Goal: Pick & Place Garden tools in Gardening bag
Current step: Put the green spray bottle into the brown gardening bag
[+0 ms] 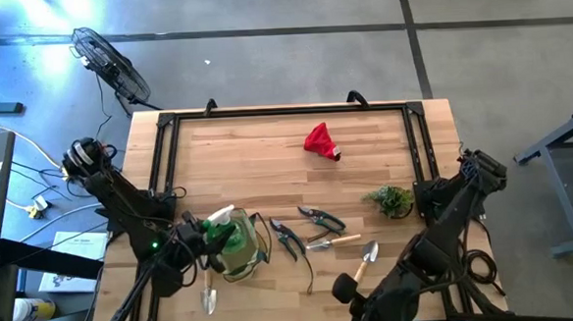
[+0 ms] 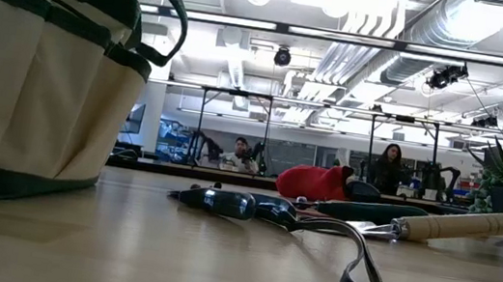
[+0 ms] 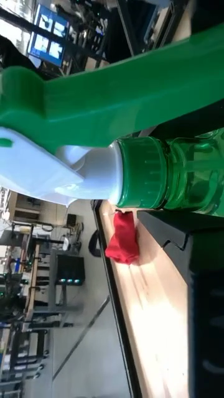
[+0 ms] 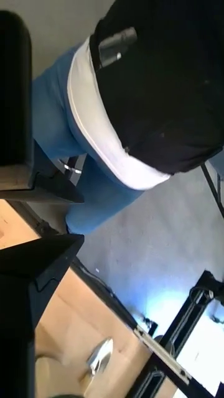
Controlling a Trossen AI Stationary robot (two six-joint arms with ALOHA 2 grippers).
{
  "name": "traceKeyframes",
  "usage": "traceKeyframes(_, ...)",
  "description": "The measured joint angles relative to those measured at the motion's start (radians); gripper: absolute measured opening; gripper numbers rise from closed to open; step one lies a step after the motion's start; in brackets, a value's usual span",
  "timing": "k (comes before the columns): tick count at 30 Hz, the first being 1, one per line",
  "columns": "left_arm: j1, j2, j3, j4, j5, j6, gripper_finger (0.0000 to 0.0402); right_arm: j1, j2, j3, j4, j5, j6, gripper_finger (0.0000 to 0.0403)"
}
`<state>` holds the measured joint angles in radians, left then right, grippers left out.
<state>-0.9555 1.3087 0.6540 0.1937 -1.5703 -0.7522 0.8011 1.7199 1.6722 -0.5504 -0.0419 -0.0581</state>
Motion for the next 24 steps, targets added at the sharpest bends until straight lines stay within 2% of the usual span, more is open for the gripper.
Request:
traceKeyframes(7,0.000,0.011,-0.001,-0.126,-0.006,-0.114,0.0149,-0.006,0.000,0.000,0.000,-0.020,0.002,0.0080)
traceKeyframes(11,0.005,0.044,-0.002,-0.137,-0.004,-0.117,0.0149,-0.006,0.000,0.000,-0.011,-0.020,0.002,0.0080)
traceKeyframes(19,0.087,0.132,-0.002,-0.135,0.000,-0.144,0.0149,-0.006,0.000,0.000,-0.022,-0.020,-0.002,0.0080)
traceKeyframes(24,0.091,0.145,-0.002,-0.133,0.001,-0.147,0.0149,-0.006,-0.001,0.000,-0.030,-0.020,-0.002,0.0080)
